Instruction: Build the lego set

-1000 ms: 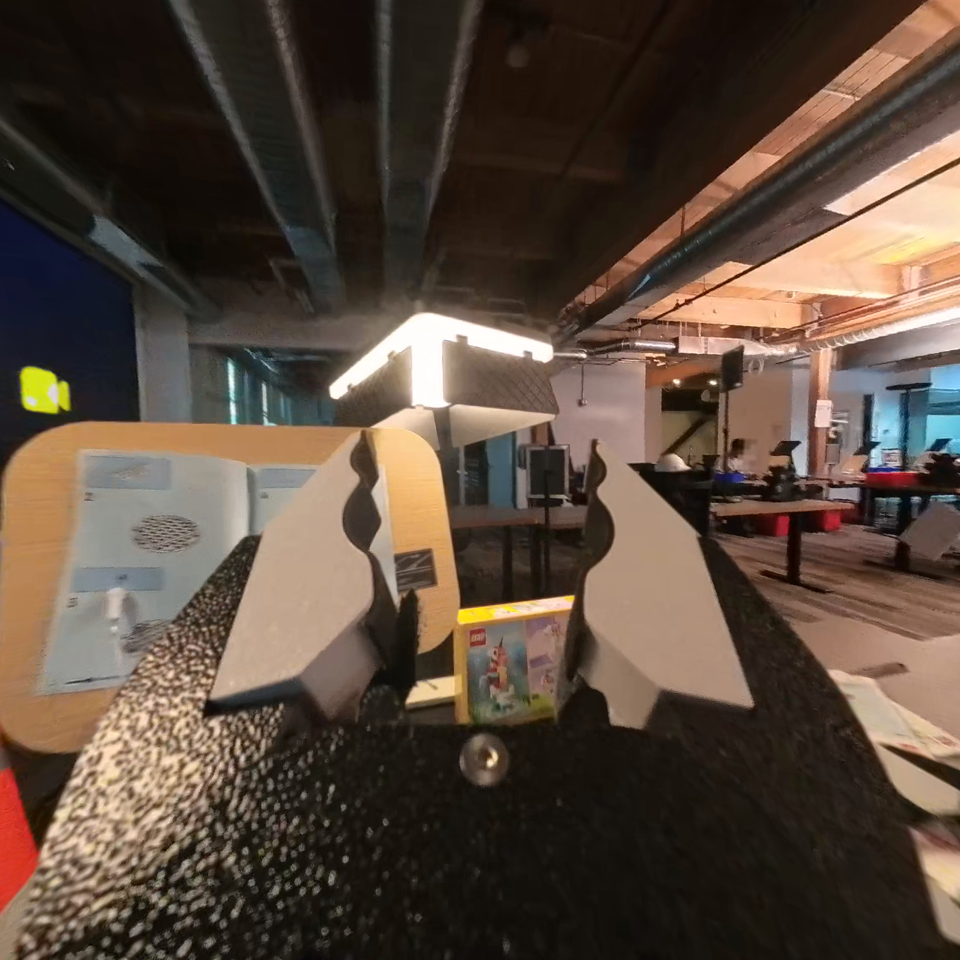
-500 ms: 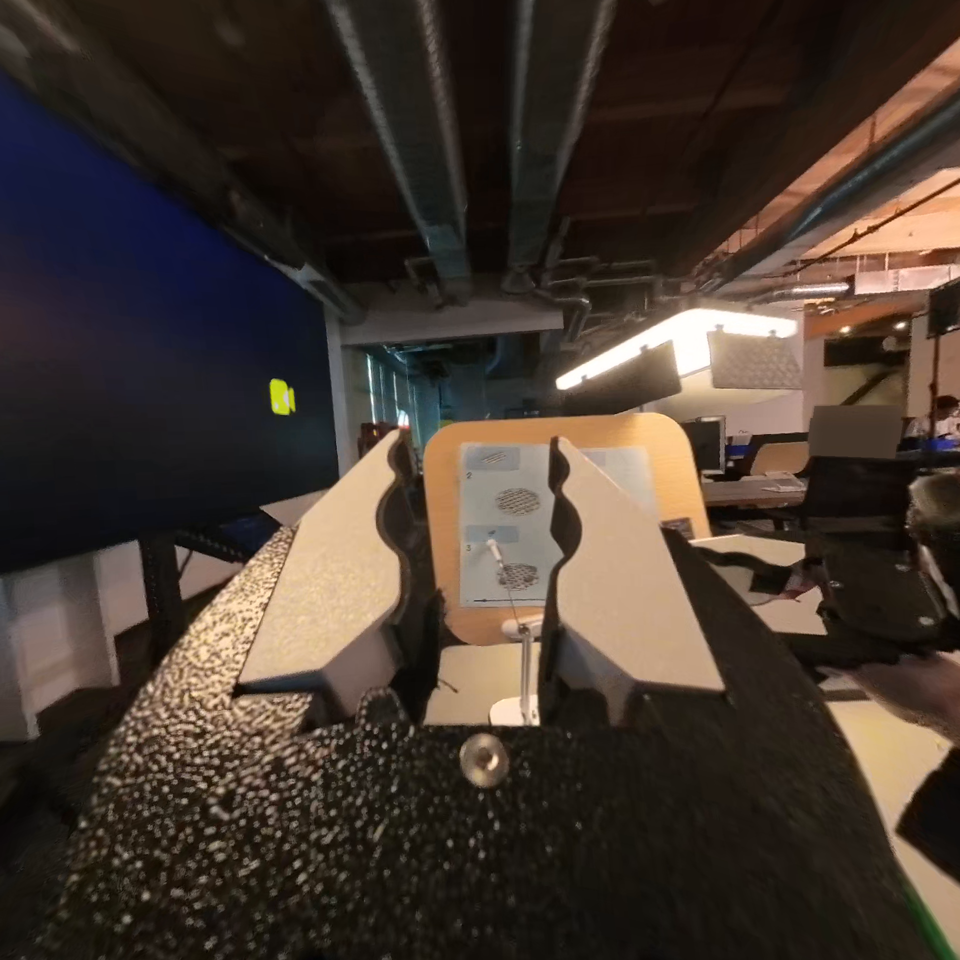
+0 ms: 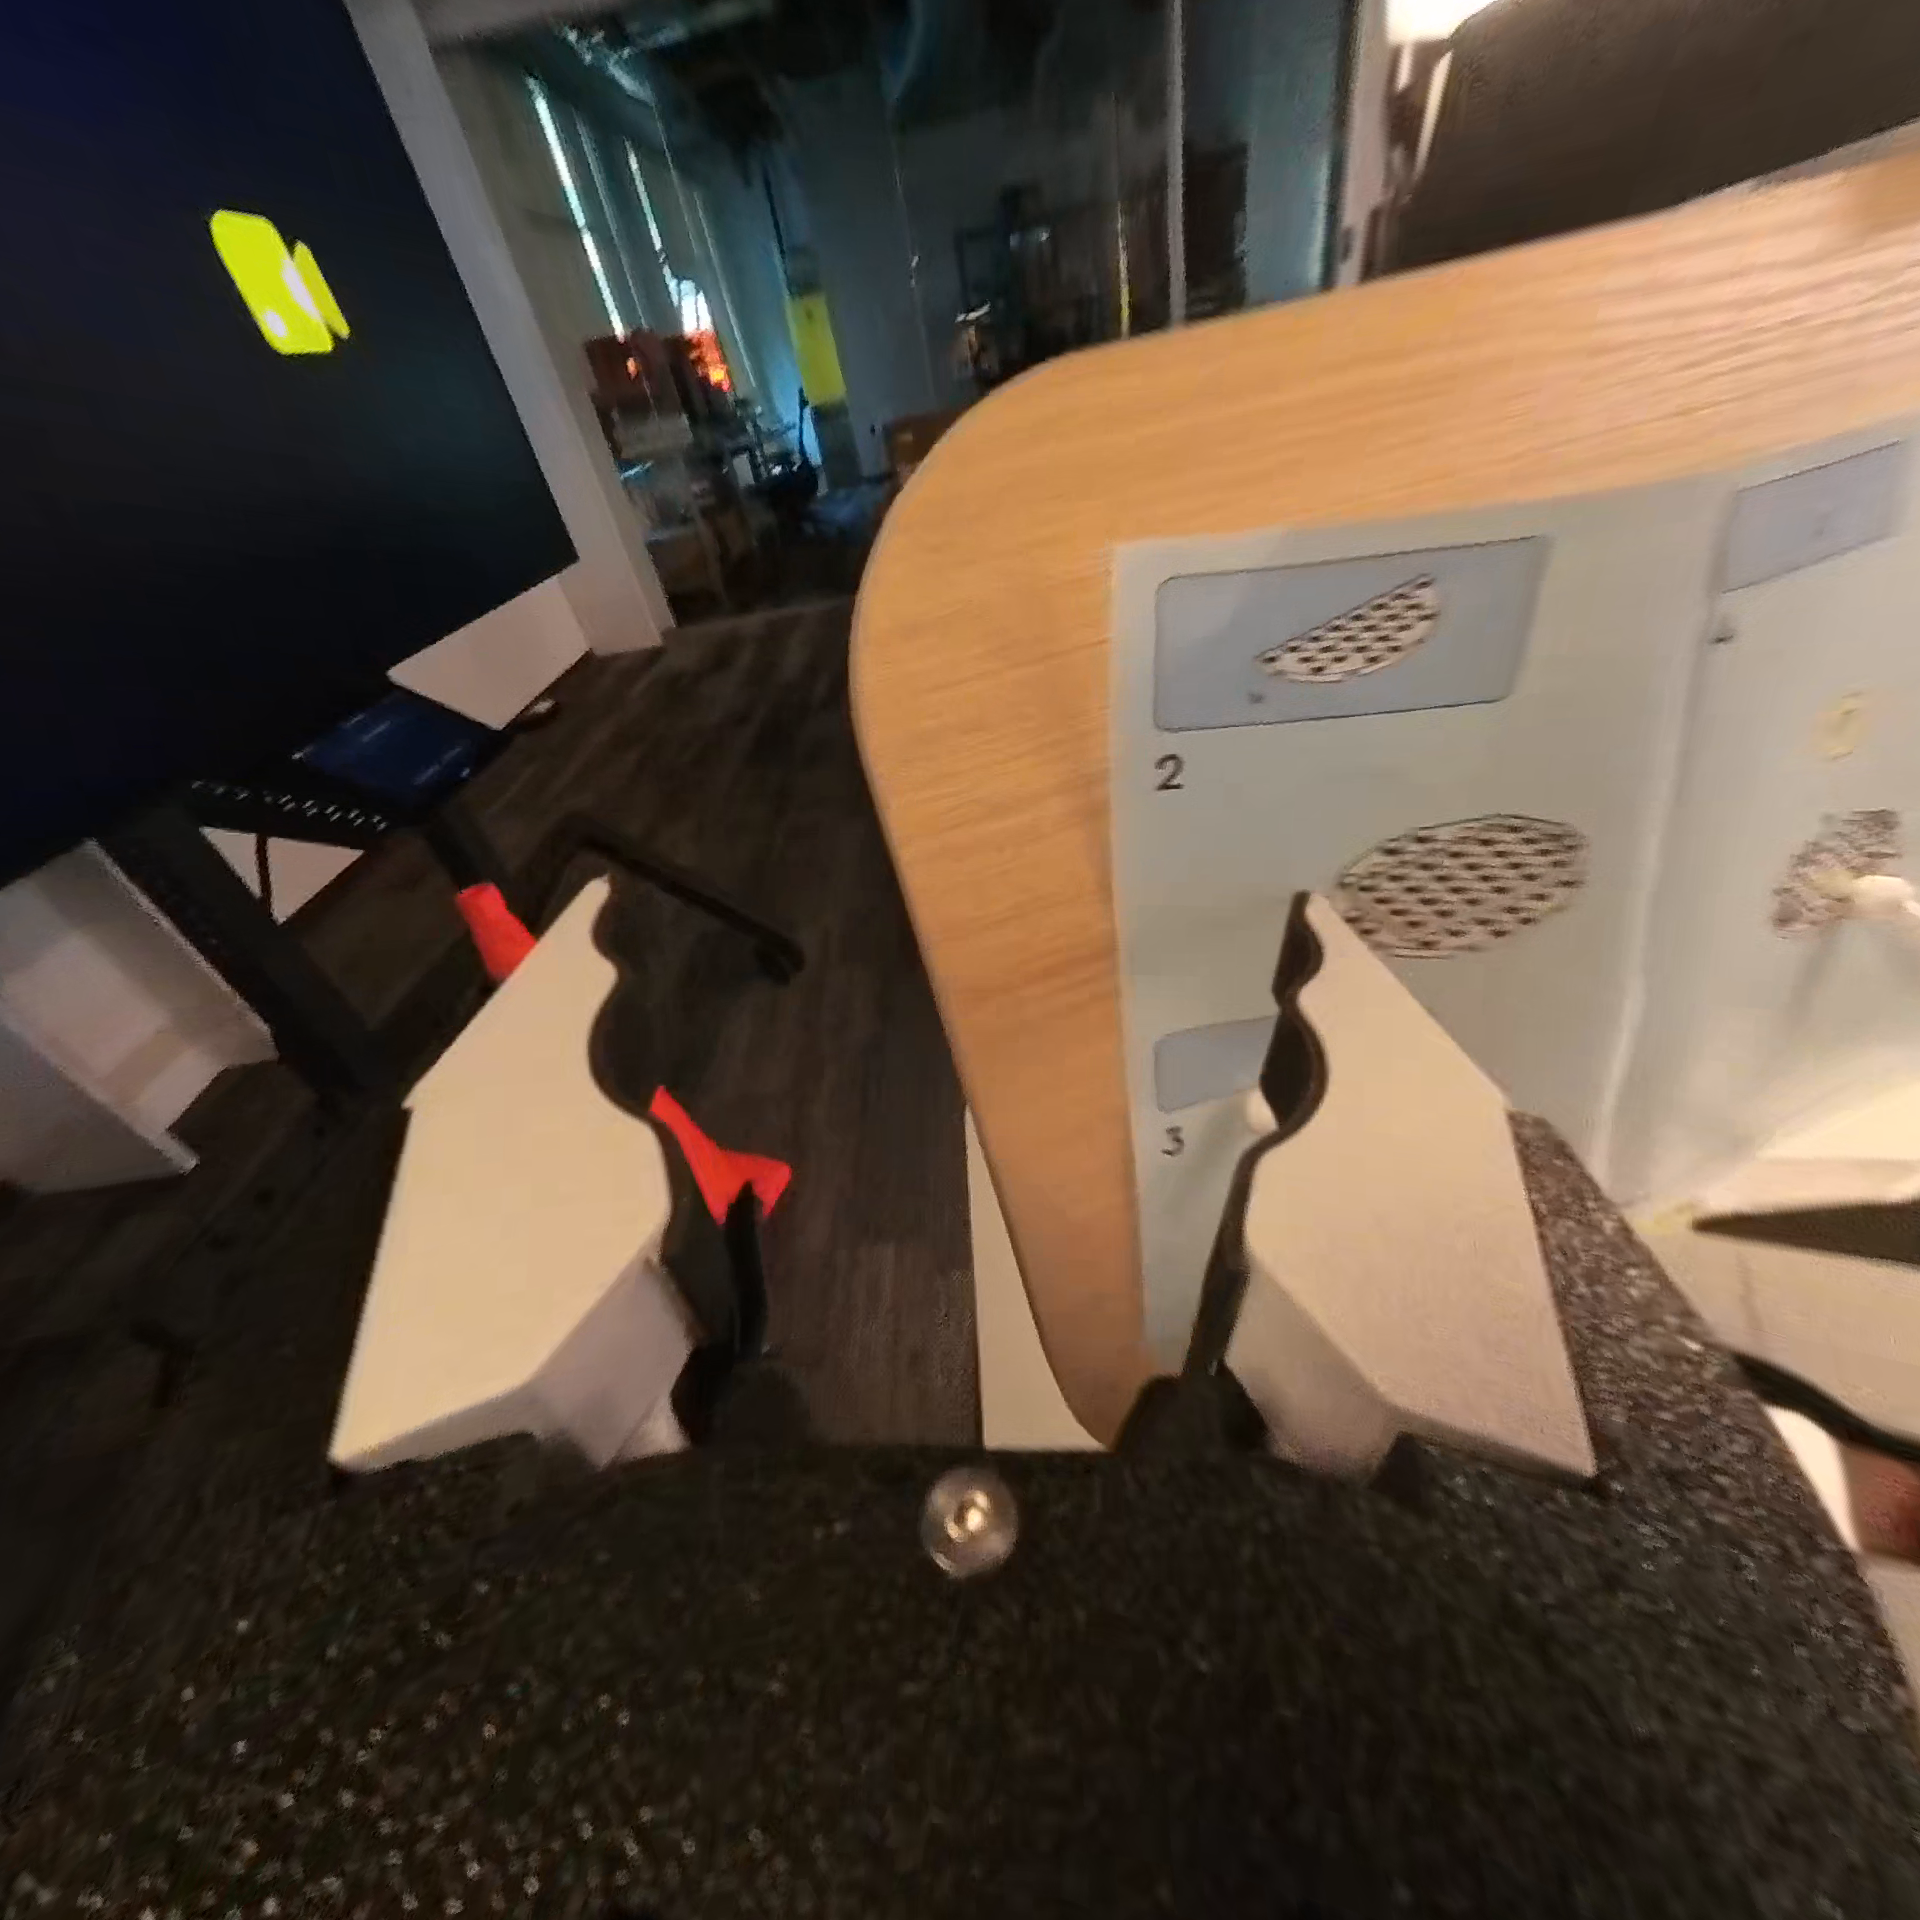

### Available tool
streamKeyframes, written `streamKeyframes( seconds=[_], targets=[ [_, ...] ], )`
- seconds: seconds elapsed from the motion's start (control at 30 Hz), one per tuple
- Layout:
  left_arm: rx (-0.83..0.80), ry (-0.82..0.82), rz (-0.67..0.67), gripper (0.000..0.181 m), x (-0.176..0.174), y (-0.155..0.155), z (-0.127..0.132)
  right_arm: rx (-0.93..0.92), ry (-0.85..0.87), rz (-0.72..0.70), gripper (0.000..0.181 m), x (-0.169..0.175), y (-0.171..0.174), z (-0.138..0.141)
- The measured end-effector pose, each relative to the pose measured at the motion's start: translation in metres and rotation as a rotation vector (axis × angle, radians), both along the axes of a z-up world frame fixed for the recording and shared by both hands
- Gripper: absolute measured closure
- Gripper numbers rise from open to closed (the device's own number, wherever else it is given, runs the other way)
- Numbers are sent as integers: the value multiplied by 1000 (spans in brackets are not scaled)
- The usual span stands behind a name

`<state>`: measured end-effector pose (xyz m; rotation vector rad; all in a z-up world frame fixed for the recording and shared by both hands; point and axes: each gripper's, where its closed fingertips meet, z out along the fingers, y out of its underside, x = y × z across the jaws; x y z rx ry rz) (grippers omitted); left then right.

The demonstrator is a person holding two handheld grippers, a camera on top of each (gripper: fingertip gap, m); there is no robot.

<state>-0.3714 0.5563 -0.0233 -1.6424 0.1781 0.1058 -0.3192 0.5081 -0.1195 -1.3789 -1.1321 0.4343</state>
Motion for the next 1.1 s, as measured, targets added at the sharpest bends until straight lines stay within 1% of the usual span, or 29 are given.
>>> streamKeyframes(
  seconds=[0.07, 0.13, 0.2, 0.27, 0.33, 0.37, 0.4, 0.47, 0.5, 0.57, 0.6, 0.63, 0.7, 0.73, 0.8, 0.93, 1.0, 1.03, 1.1],
  targets=[
    [-13, -3, 11, 59, -2, 9, -5, 91, -70, 8, 168, -5, -2, -4],
    [-15, -42, 6, 59, 0, 12, -7, 193, -179, 40, 178, -11, -7, -13],
    [-24, -79, 17, 59, -1, 9, -10, 315, -309, 90, 181, -15, -14, -25],
    [-32, -74, 57, 64, -5, 3, -15, 466, -456, 147, 181, -16, -22, -39],
    [-37, -46, 90, 67, -8, -5, -23, 618, -549, 184, 172, -12, -31, -46],
    [-41, -32, 106, 70, -9, -8, -28, 662, -567, 196, 166, -8, -37, -47],
    [-41, -18, 122, 71, -11, -11, -32, 686, -557, 204, 158, -2, -44, -45],
    [-34, 10, 140, 73, -12, -16, -39, 717, -440, 174, 155, 13, -53, -26],
    [-28, 27, 145, 73, -12, -18, -41, 734, -349, 114, 154, 25, -50, -8],
    [-20, 56, 149, 75, -11, -20, -43, 763, -123, -90, 155, 70, -32, 35],
    [-22, 64, 152, 75, -10, -21, -44, 745, -3, -182, 157, 98, -22, 52],
    [-26, 70, 151, 75, -8, -22, -44, 688, 89, -245, 158, 123, -10, 60],
    [-31, 93, 164, 73, -7, -25, -41, 538, 172, -318, 152, 160, 15, 55],
    [-24, 107, 173, 72, -7, -27, -38, 489, 175, -332, 149, 171, 24, 48],
    [10, 126, 197, 72, -4, -33, -28, 459, 174, -349, 146, 183, 36, 39],
    [105, 171, 245, 73, 10, -52, -2, 401, 160, -317, 146, 179, 44, 30],
    [166, 199, 251, 73, 24, -63, 11, 384, 134, -324, 149, 175, 47, 24],
    [193, 218, 248, 74, 34, -68, 17, 373, 120, -340, 152, 176, 50, 21],
    [258, 281, 217, 79, 61, -76, 27, 374, 117, -391, 165, 180, 56, 19]
  ],
)
